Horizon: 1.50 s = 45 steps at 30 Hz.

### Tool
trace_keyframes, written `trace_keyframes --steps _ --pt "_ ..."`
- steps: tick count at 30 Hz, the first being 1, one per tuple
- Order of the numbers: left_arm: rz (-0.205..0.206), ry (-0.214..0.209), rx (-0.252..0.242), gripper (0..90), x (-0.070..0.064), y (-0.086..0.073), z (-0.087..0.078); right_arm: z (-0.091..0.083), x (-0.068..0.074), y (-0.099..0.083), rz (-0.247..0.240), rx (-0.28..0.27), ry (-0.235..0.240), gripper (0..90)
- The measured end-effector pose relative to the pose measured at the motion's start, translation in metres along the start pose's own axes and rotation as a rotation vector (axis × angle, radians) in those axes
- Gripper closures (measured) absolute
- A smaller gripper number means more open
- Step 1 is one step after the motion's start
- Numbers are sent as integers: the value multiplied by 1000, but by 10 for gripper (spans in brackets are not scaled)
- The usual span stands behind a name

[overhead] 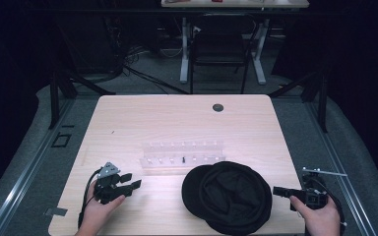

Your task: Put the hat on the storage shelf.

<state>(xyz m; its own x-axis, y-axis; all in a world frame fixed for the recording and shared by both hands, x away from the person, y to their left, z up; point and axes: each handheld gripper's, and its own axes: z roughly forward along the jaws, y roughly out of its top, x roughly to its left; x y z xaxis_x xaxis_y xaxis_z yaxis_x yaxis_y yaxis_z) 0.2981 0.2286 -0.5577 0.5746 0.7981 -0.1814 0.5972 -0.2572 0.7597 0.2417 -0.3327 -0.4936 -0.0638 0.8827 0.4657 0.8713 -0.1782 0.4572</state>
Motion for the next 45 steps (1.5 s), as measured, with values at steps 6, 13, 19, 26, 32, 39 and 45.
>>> trace_keyframes --steps 6,13,19,26,32,39,45 --pt "0 3 8 489 -1 0 0 7 2 -8 -12 51 -6 687" --pt "-1 0 8 488 0 0 1 20 7 -11 -38 104 -28 768" --pt "-1 4 5 488 0 0 1 24 8 -8 -48 125 -43 858" --pt "-1 7 11 491 0 0 1 23 8 0 -47 124 -58 872" --pt "3 7 13 491 0 0 1 25 7 7 -48 127 -72 824" --pt "-2 7 9 490 0 0 1 32 10 12 -7 186 -98 798" --pt "-7 4 8 490 1 -1 1 35 9 11 16 210 -104 809"
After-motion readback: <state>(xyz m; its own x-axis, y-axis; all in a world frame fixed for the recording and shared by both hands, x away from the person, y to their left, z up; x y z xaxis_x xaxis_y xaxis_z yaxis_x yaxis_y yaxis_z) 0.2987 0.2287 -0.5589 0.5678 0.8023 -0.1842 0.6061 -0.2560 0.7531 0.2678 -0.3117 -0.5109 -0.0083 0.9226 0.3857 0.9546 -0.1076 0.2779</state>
